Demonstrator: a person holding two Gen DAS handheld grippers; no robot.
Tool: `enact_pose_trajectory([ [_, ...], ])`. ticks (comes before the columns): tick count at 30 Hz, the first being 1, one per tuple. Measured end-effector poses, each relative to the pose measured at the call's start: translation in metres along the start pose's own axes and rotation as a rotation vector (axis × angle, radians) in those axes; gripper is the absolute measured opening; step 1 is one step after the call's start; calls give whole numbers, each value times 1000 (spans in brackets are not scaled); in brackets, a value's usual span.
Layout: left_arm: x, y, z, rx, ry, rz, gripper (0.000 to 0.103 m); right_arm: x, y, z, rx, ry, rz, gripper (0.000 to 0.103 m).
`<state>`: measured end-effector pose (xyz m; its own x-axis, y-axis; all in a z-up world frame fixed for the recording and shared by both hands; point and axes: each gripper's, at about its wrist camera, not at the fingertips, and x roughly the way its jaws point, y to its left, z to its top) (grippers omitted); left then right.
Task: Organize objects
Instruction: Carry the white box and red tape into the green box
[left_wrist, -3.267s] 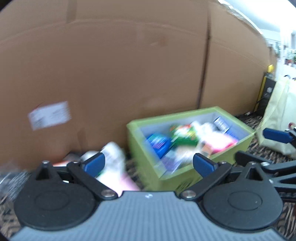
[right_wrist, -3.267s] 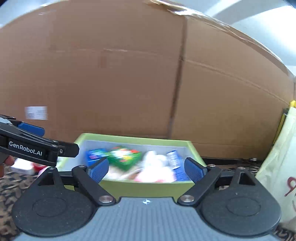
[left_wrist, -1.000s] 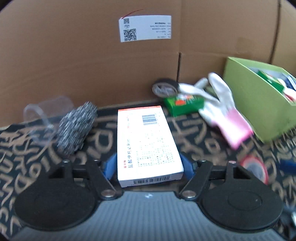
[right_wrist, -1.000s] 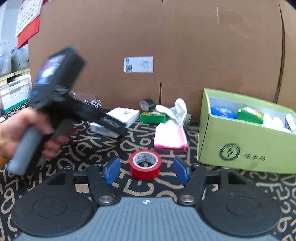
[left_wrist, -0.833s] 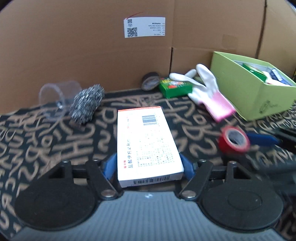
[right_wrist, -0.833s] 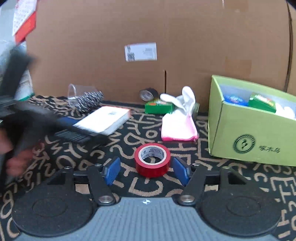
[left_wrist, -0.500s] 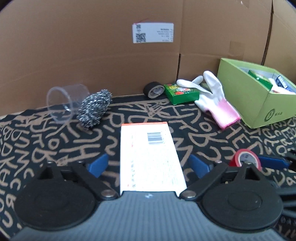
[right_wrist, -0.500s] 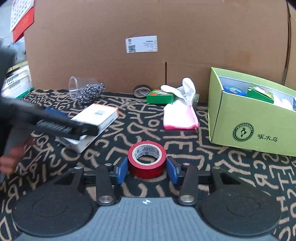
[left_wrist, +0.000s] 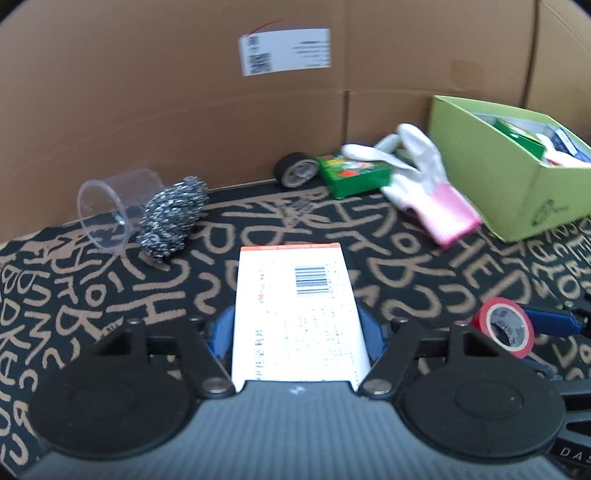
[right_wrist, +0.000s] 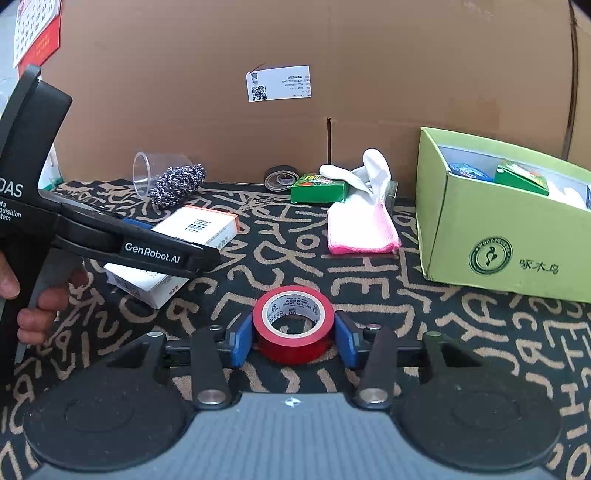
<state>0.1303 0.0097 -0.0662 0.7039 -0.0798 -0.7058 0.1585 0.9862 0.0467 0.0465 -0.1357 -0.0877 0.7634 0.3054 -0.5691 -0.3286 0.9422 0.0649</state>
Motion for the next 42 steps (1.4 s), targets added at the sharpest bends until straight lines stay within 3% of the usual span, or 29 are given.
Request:
enact_pose_trajectory([
  [4,-29,-23,8,23,-55,-80,67,-25,-7,-3,-1,-39,0,51],
  [10,-77,-66,52,84,-193,-219,67,-80,-36,8,10,-162,-77,50],
  [17,-74,-129,117,135,-224,-285,67,-127,-81,31,51,-295,-222,51],
  [23,-20,-174,161,161,-169,-186,67,-137,-119,48,98,-347,-313,51],
  [31,51,-210,185,246,-71,-32,67,-104,-168,63,139,-304,-378,51],
  [35,72,-223,181,252,-23,-65,68,-91,-187,64,157,-287,-387,51],
  [42,79,-228,183,228,-26,-131,68,-62,-199,64,153,-248,-390,51],
])
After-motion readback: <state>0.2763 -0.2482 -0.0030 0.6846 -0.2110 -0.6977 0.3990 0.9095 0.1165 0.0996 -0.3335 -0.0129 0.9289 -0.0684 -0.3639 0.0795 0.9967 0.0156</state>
